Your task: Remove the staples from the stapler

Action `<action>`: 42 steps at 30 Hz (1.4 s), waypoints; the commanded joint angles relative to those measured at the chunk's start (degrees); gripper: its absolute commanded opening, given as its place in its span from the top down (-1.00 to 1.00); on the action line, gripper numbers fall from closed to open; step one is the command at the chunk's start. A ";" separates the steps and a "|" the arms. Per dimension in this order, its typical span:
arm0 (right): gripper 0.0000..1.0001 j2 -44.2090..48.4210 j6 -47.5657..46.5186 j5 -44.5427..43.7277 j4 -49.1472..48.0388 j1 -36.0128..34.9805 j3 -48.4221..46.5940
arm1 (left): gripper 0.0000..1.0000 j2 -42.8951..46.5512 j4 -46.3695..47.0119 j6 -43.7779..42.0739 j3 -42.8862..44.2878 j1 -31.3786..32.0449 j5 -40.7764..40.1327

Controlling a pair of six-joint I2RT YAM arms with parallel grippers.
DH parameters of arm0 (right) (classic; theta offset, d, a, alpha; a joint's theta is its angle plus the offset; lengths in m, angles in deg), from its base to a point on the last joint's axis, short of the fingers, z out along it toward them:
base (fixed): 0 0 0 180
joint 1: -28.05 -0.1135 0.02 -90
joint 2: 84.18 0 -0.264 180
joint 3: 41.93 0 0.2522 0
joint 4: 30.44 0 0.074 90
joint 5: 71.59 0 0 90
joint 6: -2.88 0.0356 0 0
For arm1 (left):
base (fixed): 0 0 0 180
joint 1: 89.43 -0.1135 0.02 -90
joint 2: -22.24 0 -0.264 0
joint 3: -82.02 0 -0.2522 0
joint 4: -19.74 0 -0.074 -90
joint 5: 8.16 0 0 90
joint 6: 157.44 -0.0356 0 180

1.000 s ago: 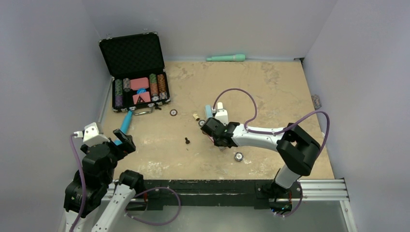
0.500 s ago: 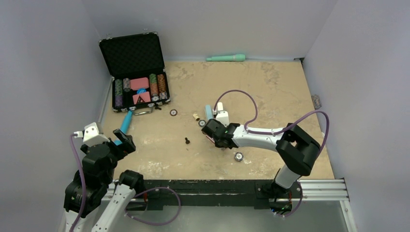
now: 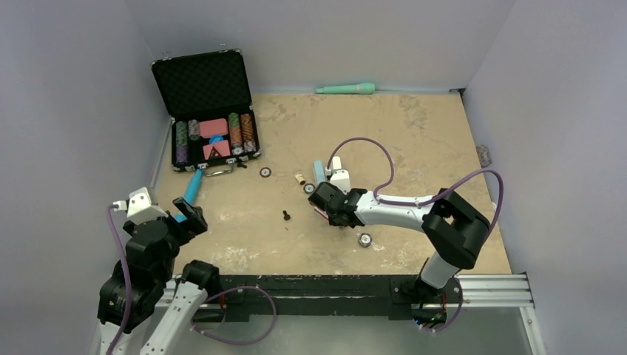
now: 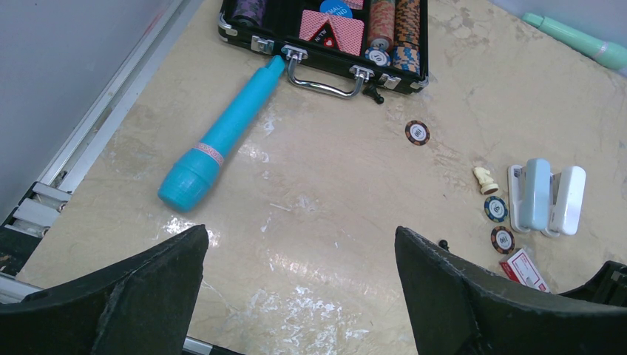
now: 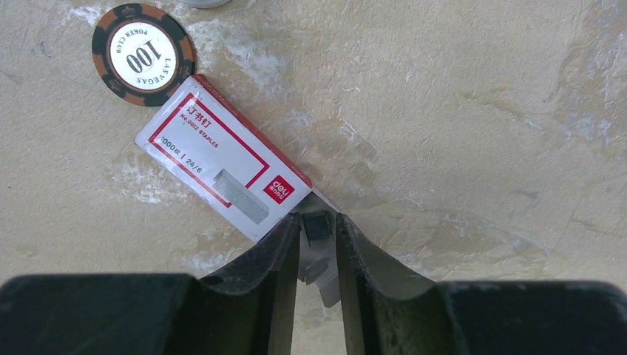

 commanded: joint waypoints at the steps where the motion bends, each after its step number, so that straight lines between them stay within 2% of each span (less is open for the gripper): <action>1: 0.42 2.41 0.51 -0.50 -0.15 0.31 -0.38 | -1.00 -0.68 2.20 -1.95 -0.19 -0.16 0.15; 10: 0.38 8.29 -1.24 1.97 -1.19 -0.25 -2.01 | -1.00 -1.05 2.39 -2.13 -0.23 -0.18 0.52; 14: -0.04 10.79 -3.47 4.80 -4.60 -0.68 -1.54 | -1.00 -1.14 2.45 -2.24 -0.25 -0.24 0.76; 16: -0.10 10.81 -3.62 5.54 -5.29 -0.66 -1.92 | -1.00 -1.14 2.47 -2.25 -0.27 -0.25 0.83; 22: 0.01 3.91 -3.58 4.08 -5.28 0.02 -6.29 | -1.00 -0.90 2.35 -2.21 -0.26 -0.16 0.77; 25: 0.29 1.34 -2.49 1.97 -4.05 1.27 -8.00 | -1.00 -0.87 2.37 -2.22 -0.29 -0.25 0.74; 30: 0.56 2.61 -2.33 2.53 -6.99 5.40 -5.95 | -1.00 -1.12 2.55 -2.36 -0.32 -0.19 0.87; 42: 0.64 -3.36 -4.70 3.85 -9.74 7.67 -5.50 | -1.00 -1.16 2.66 -2.48 -0.35 -0.20 1.12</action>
